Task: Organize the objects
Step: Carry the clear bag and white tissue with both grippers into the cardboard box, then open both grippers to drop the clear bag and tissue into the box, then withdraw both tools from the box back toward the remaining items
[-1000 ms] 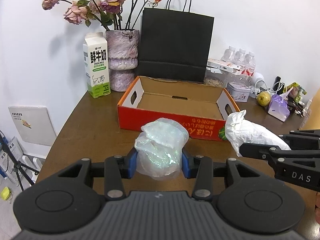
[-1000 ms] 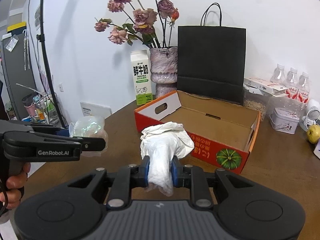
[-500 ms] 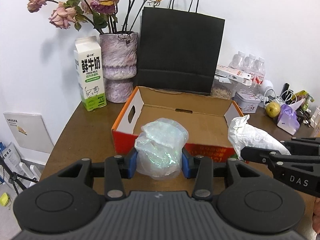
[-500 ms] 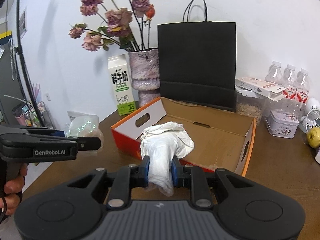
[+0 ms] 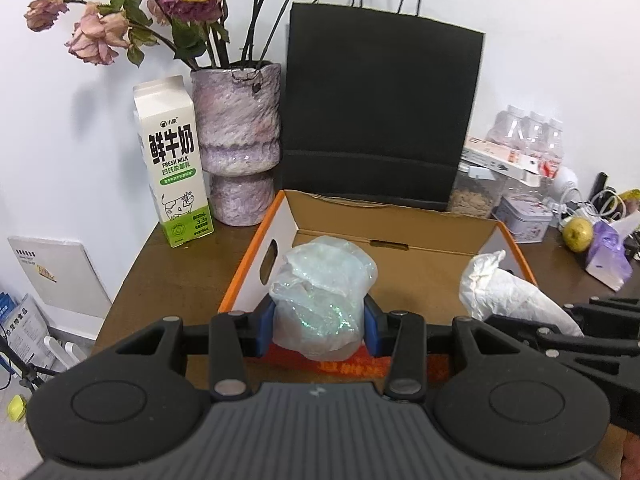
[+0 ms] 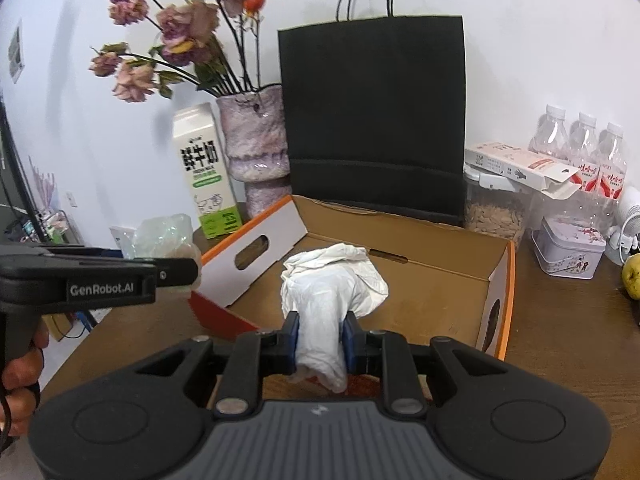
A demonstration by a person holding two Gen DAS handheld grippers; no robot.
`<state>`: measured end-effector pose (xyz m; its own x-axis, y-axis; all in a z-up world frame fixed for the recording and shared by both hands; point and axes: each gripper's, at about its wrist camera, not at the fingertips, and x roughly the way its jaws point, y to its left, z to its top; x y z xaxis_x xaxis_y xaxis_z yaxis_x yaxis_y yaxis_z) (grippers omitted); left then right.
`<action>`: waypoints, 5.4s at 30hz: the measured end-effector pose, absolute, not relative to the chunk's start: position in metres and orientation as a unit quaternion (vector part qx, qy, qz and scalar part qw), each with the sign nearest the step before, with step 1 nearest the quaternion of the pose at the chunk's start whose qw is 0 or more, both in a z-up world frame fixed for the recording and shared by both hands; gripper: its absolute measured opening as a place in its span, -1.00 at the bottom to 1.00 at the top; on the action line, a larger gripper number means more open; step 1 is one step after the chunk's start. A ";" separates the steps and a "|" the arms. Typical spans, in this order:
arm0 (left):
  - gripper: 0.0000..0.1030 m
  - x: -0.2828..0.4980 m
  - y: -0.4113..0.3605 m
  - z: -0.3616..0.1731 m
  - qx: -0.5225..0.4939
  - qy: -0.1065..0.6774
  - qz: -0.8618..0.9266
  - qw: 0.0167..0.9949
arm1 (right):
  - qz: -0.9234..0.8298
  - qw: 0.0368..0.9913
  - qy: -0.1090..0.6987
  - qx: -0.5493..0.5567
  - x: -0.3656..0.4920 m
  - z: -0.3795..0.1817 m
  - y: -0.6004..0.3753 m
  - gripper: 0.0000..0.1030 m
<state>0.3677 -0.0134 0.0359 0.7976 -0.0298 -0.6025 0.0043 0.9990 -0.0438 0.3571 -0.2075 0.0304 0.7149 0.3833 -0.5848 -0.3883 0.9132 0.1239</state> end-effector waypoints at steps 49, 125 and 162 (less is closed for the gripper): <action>0.79 0.482 -0.015 -0.010 -0.034 0.346 0.017 0.937 | 0.148 0.917 0.371 -0.013 0.464 -0.030 -0.203 0.54; 1.00 0.287 -0.030 0.060 -0.024 0.294 -0.004 0.955 | 0.170 0.939 0.296 -0.034 0.275 0.046 -0.230 1.00; 1.00 0.153 -0.014 0.044 -0.029 0.275 -0.019 0.961 | 0.187 0.945 0.261 -0.062 0.142 0.030 -0.279 1.00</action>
<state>0.1530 -0.0139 0.0439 0.8483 -0.0534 -0.5269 0.0213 0.9975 -0.0669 0.1418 -0.2795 0.0304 0.7942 0.3218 -0.5155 -0.3859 0.9223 -0.0188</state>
